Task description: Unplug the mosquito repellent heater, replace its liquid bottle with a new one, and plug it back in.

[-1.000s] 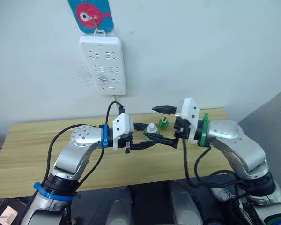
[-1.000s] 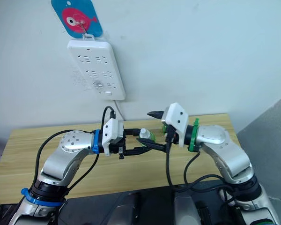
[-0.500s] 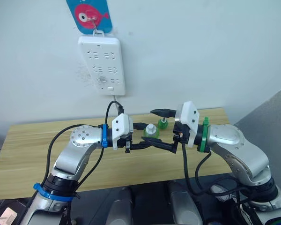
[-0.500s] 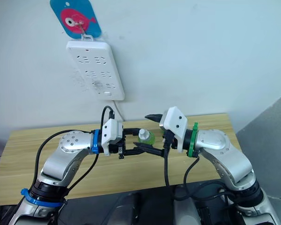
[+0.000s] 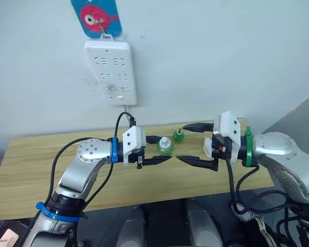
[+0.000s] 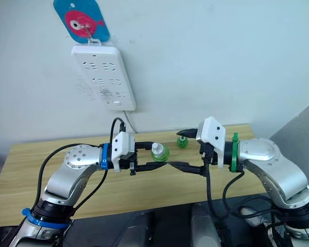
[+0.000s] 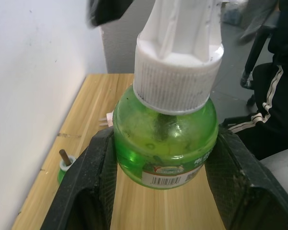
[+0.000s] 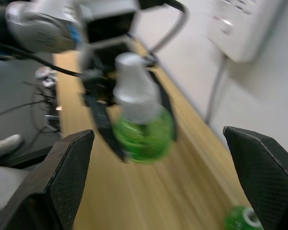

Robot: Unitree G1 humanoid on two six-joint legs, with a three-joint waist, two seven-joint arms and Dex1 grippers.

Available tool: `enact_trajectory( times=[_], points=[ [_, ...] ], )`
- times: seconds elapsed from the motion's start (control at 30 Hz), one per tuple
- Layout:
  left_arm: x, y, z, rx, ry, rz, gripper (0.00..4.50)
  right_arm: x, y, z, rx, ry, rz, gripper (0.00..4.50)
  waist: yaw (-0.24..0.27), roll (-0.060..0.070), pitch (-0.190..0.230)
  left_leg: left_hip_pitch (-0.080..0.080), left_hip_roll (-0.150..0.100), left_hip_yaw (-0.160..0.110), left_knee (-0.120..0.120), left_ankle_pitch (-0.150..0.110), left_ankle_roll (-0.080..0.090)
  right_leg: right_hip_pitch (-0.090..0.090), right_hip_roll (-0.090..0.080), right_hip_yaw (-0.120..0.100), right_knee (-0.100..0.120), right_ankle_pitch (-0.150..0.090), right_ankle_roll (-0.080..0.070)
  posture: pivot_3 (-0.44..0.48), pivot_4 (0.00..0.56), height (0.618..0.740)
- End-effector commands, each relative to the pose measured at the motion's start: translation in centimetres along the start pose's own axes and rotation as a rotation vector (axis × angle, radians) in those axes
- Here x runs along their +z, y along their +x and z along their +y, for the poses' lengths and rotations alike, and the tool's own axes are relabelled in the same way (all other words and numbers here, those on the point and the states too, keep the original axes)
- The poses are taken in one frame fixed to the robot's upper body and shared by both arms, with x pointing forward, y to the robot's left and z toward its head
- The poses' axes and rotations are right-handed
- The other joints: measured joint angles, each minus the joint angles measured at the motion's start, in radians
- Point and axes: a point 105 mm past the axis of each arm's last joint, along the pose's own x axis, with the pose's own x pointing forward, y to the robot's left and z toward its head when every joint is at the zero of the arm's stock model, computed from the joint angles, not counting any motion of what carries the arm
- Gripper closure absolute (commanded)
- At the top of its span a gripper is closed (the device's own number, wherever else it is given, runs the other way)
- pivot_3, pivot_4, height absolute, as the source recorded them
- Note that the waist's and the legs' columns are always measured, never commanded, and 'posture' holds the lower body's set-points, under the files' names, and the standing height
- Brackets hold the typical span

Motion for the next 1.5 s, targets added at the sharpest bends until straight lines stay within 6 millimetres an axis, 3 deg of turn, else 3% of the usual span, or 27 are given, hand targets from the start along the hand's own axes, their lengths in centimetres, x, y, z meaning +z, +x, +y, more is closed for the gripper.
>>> enact_trajectory(
  times=[0.03,0.17,0.27,0.6,0.73,0.87,0.93,1.03,1.2,1.3,1.5],
  points=[
    [0.5,0.0,0.0,-0.006,0.028,-0.016,2.27,1.9,1.0,0.2,0.002,-0.037,-0.048,0.00,-0.001,0.000,0.000,0.000,0.000,0.000,0.000,0.000,0.000,0.000,0.000,0.000,0.000,0.000,0.000,-0.153,0.243,0.740],
    [0.4,0.0,0.0,-0.010,0.028,-0.012,2.27,2.1,2.3,-0.5,-0.034,-0.034,-0.061,0.00,0.001,0.000,-0.001,0.000,0.000,0.000,0.000,0.000,0.000,0.000,0.000,0.000,0.000,0.000,0.000,-0.149,0.246,0.740],
    [0.3,0.0,-0.2,-0.012,0.025,-0.007,2.27,2.1,3.0,-0.8,-0.052,-0.040,-0.073,0.57,0.004,0.000,-0.001,0.000,-0.001,0.000,0.000,0.000,0.000,0.000,-0.001,0.000,-0.001,0.000,0.000,-0.139,0.245,0.740],
    [-0.4,-0.4,-0.4,0.003,-0.010,0.025,2.27,2.7,3.3,-0.3,-0.031,-0.093,-0.110,4.26,0.004,0.000,-0.001,0.000,-0.001,0.000,0.000,0.000,0.000,0.000,-0.001,0.000,0.000,0.000,0.000,-0.132,0.249,0.740],
    [-1.4,-0.8,-0.5,0.011,-0.049,0.056,2.27,3.9,3.2,-0.3,-0.024,-0.104,-0.149,4.36,0.003,0.000,-0.001,0.000,-0.001,0.000,0.000,0.000,0.000,0.000,-0.001,0.000,0.000,0.000,0.000,-0.136,0.252,0.740],
    [-3.6,-1.5,-0.6,0.043,-0.119,0.124,2.27,6.6,2.2,-1.1,-0.048,-0.093,-0.238,4.36,0.003,0.000,-0.001,0.000,-0.001,0.000,0.000,0.000,0.000,0.000,-0.001,0.000,0.000,0.000,0.000,-0.136,0.257,0.740],
    [-4.7,-2.3,-0.6,0.064,-0.135,0.157,2.27,6.8,1.7,-1.9,-0.090,-0.097,-0.235,4.36,0.003,0.000,-0.001,0.000,-0.001,0.000,0.000,0.000,0.000,0.000,-0.001,0.000,0.000,0.000,0.000,-0.137,0.258,0.740],
    [-6.5,-4.0,-0.8,0.110,-0.167,0.211,2.27,4.2,0.7,-3.7,-0.211,-0.111,-0.157,4.36,0.005,0.000,-0.001,0.000,-0.001,-0.001,-0.001,0.000,0.000,0.000,-0.001,-0.001,-0.001,0.000,0.000,-0.136,0.265,0.740],
    [-7.6,-5.9,-1.1,0.165,-0.195,0.252,2.27,-4.3,0.3,-4.7,-0.370,-0.102,-0.019,4.36,0.007,0.000,-0.001,0.000,-0.001,0.001,-0.001,0.000,0.001,0.000,-0.001,0.000,-0.001,0.000,0.000,-0.105,0.273,0.740],
    [-7.5,-6.2,-1.5,0.170,-0.202,0.252,2.27,-8.5,1.4,-4.4,-0.406,-0.100,0.019,4.36,0.004,0.000,-0.001,0.001,-0.001,0.002,-0.001,0.000,0.001,0.000,-0.001,0.001,0.001,0.000,0.000,-0.086,0.282,0.740],
    [-6.8,-6.9,-2.5,0.153,-0.195,0.266,2.27,-12.7,3.8,-4.7,-0.435,-0.046,0.016,4.36,0.002,0.001,0.000,0.002,0.001,0.002,-0.002,0.000,0.001,-0.001,0.000,0.001,0.001,0.000,0.000,-0.036,0.305,0.740]
  ],
)
